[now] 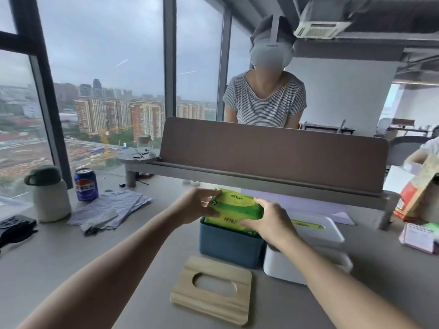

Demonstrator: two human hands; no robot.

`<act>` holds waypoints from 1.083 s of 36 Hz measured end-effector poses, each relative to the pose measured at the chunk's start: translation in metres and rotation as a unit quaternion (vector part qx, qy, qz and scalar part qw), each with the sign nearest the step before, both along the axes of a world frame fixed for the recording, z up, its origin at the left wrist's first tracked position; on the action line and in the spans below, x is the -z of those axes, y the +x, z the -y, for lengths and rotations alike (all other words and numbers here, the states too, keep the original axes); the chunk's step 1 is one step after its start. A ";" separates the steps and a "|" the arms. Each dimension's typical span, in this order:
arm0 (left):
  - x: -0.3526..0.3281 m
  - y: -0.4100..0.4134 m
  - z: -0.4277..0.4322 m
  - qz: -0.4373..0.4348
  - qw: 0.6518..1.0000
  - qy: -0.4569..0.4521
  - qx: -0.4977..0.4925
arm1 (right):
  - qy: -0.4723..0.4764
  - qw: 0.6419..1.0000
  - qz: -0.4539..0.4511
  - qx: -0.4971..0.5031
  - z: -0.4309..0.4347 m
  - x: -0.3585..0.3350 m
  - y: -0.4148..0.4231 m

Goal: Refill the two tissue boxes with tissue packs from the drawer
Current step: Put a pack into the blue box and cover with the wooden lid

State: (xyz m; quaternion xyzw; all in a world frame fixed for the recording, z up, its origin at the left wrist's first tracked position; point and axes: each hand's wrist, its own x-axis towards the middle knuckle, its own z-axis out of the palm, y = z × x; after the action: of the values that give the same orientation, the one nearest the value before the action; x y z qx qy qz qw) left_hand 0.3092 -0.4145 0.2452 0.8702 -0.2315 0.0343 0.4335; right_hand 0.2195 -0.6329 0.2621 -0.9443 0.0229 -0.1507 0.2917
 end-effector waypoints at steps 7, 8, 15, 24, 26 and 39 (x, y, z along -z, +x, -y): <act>0.017 -0.004 0.000 0.119 0.960 0.243 -0.072 | -0.208 0.977 0.028 0.040 0.000 0.018 0.003; 0.016 -0.007 0.002 0.126 0.953 0.263 -0.076 | -0.219 0.975 0.024 0.034 -0.002 0.021 0.003; 0.012 -0.022 0.001 0.157 0.905 0.390 -0.069 | -0.259 0.966 0.002 0.006 -0.004 0.030 0.004; 0.012 -0.052 -0.013 0.177 0.942 0.275 -0.080 | -0.241 0.969 -0.005 -0.045 -0.014 0.018 -0.021; 0.011 -0.063 -0.022 0.193 0.957 0.207 -0.071 | -0.218 0.974 0.029 -0.048 -0.014 0.017 -0.030; 0.045 -0.114 -0.064 -0.031 0.989 0.137 -0.039 | -0.028 0.990 -0.071 -0.120 -0.008 0.055 -0.088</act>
State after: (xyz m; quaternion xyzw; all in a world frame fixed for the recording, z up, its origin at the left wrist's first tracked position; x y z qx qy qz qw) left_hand 0.1955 -0.3509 0.2007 0.9304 -0.1864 -0.0074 0.3155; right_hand 0.1312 -0.6245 0.2074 -0.9562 -0.0744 -0.0473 0.2792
